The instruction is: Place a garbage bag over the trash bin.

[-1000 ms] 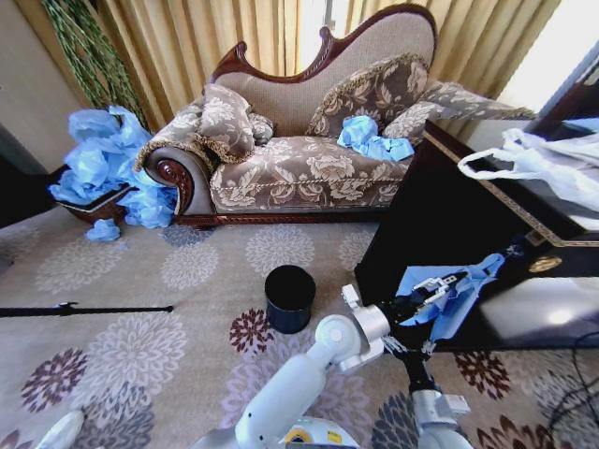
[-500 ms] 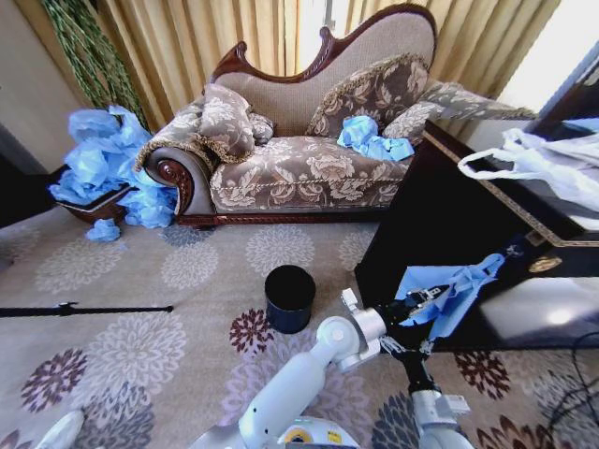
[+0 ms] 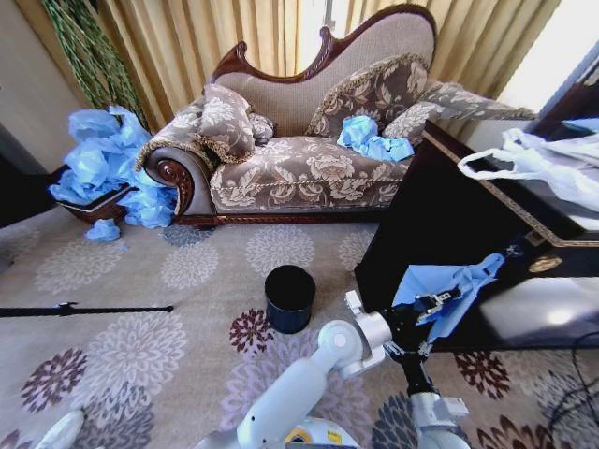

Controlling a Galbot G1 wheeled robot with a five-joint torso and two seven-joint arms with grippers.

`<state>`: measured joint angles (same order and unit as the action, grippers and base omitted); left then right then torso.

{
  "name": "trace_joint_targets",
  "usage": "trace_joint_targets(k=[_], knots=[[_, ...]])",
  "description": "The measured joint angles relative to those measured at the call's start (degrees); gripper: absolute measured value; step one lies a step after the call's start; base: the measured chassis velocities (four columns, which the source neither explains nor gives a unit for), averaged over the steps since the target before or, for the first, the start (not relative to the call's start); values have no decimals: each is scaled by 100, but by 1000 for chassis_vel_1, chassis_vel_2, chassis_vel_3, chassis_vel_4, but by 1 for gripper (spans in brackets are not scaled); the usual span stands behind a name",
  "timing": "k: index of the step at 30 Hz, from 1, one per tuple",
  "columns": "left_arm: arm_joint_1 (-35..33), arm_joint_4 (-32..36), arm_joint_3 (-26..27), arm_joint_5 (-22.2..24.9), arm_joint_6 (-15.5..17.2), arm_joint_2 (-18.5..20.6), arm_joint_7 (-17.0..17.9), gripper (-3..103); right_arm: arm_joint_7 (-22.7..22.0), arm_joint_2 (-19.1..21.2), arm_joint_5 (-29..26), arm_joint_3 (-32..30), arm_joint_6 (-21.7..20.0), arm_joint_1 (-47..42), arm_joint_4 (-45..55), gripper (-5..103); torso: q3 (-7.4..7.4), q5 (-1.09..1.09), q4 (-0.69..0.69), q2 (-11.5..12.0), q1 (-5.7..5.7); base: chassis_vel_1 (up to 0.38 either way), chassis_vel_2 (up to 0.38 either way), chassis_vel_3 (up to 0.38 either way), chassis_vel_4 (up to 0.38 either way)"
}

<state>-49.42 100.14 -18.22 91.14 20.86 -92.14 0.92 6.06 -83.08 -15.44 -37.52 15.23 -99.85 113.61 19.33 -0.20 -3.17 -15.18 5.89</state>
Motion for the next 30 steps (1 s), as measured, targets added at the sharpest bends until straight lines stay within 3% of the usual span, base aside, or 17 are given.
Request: trace_joint_targets(k=[4, 7, 13, 15, 16, 19, 22, 25, 30], knots=[[4, 45, 9, -44, -2, 0, -8, 28, 1, 0, 8, 1, 1, 7, -1, 100, 0, 0, 0, 0, 0, 0, 0, 0, 0], [8, 30, 23, -67, -11, 0, -15, 34, 1, 13, 13, -1, 1, 13, -14, 100, 0, 0, 0, 0, 0, 0, 0, 0, 0], [-74, 217, 69, -79, -13, 0, -15, 61, -9, 27, 14, -3, -2, 44, -18, 100, 0, 0, 0, 0, 0, 0, 0, 0, 0], [-112, 287, 70, -87, -13, 1, -15, 61, -9, 27, 14, -2, -4, 54, -27, 100, 0, 0, 0, 0, 0, 0, 0, 0, 0], [-171, 403, 78, -112, -13, 32, -23, 72, -9, 26, 16, 7, -7, 72, -49, 100, 0, 0, 0, 0, 0, 0, 0, 0, 0], [-233, 497, 139, -135, -15, 96, -36, 78, -9, 19, 34, 40, -9, 114, -95, 100, 0, 0, 0, 0, 0, 0, 0, 0, 0], [-231, 457, 235, -129, -26, 71, -37, 93, -8, 8, 75, 88, -14, 189, -149, 100, 0, 0, 1, 0, 0, 0, 0, 0, 0], [-174, 355, 253, -127, -35, 16, -37, 101, -15, 9, 82, 111, -32, 230, -155, 100, 0, 0, 0, 0, 0, 0, 0, 0, 0], [-42, 106, 233, -142, -36, 4, -65, 96, -42, 52, 77, 104, -52, 254, -156, 100, 0, 0, 0, 0, 0, 0, 0, 0, 0]])
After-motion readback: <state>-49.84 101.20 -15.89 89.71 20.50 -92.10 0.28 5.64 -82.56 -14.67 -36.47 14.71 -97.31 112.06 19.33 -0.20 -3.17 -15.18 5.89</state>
